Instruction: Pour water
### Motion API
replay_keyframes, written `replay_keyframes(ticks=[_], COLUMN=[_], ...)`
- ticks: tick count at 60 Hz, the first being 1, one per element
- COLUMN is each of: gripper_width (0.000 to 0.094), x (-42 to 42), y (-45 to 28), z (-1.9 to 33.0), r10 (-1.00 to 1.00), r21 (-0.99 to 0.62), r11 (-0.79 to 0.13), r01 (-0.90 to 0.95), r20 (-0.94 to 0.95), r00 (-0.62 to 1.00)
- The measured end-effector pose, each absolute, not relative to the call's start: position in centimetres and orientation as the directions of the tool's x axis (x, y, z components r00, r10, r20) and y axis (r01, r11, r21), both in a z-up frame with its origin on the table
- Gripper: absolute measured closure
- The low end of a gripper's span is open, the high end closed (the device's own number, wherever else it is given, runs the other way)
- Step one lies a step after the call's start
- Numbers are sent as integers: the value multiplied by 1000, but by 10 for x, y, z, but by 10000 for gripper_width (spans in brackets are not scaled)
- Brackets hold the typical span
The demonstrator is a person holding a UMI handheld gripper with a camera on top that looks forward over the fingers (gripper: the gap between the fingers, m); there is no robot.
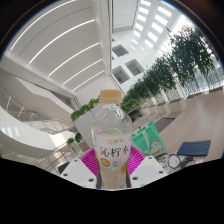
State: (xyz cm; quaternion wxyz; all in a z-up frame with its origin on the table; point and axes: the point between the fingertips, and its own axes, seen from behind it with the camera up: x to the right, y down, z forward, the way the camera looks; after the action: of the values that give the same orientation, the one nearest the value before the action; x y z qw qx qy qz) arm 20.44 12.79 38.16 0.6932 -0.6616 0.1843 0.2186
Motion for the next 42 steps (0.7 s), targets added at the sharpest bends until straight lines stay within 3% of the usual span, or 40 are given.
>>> replay_keyframes(ticks=[3, 8, 11, 15, 19, 21, 23, 24, 28, 29, 36, 37, 42], gripper_width=[613, 567, 559, 512, 480, 480, 475, 475, 469, 468, 454, 457, 458], x=[258, 321, 346, 355, 363, 366, 366, 366, 365, 375, 389, 387, 390], y=[132, 110, 133, 127, 148, 153, 146, 149, 158, 164, 174, 175, 177], z=[372, 329, 289, 219, 161, 146, 102, 119, 103, 82, 42, 52, 51], r10=[-47, -211, -234, -232, -221, -224, -227, -227, -223, -228, -246, -250, -254], r21=[-909, -973, -992, -1000, -994, -993, -992, -991, -989, -988, -982, -987, -985], r11=[74, 70, 69, -3, -99, -112, -118, -124, -143, -149, -188, -154, -160], r01=[-410, -218, -108, -26, -44, -44, -39, -45, -37, -33, -35, -39, -58], r20=[-413, -228, -121, -25, -21, -18, -12, -16, -4, 2, 12, 1, -15], r00=[909, 950, 965, 972, 975, 974, 974, 974, 975, 974, 969, 968, 967])
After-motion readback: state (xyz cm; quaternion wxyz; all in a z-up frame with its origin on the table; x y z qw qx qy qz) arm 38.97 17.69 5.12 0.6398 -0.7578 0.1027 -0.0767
